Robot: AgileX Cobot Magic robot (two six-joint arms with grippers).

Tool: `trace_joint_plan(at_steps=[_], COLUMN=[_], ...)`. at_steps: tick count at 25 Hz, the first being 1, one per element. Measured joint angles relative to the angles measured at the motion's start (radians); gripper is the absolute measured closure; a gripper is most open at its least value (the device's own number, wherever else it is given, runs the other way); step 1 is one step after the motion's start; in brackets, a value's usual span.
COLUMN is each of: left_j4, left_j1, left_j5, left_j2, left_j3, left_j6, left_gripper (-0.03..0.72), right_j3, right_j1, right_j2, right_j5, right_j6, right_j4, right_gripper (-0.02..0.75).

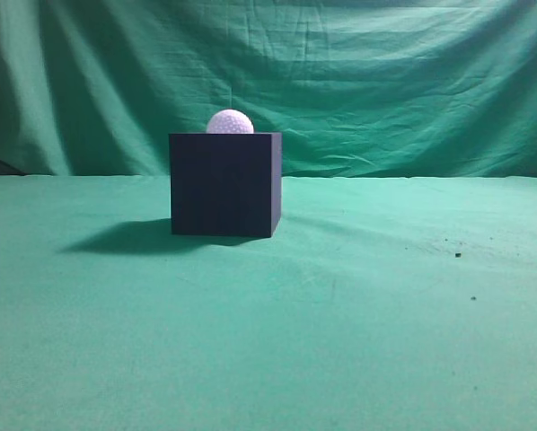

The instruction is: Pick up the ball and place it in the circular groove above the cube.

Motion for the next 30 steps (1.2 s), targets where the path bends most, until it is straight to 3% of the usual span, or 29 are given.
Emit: trace_joint_plan(at_steps=[8, 16, 21, 30], left_j4=[0.000, 0.000, 0.000, 0.000], left_j1=[0.000, 0.000, 0.000, 0.000], left_j5=[0.000, 0.000, 0.000, 0.000], left_j2=[0.000, 0.000, 0.000, 0.000], left_j3=[0.000, 0.000, 0.000, 0.000], left_j6=[0.000, 0.000, 0.000, 0.000], left_gripper=[0.688, 0.688, 0.688, 0.688], right_j3=[0.459, 0.826, 0.958, 1.002], right_j1=[0.000, 0.000, 0.000, 0.000], right_j2=[-0.371, -0.749, -0.949, -1.109], right_j5=[-0.003, -0.186, -0.273, -0.185], right_j6=[0.029, 0.031, 0.033, 0.002], right_j4=[-0.019, -0.019, 0.005, 0.022], right_gripper=[0.738, 0.738, 0.738, 0.738])
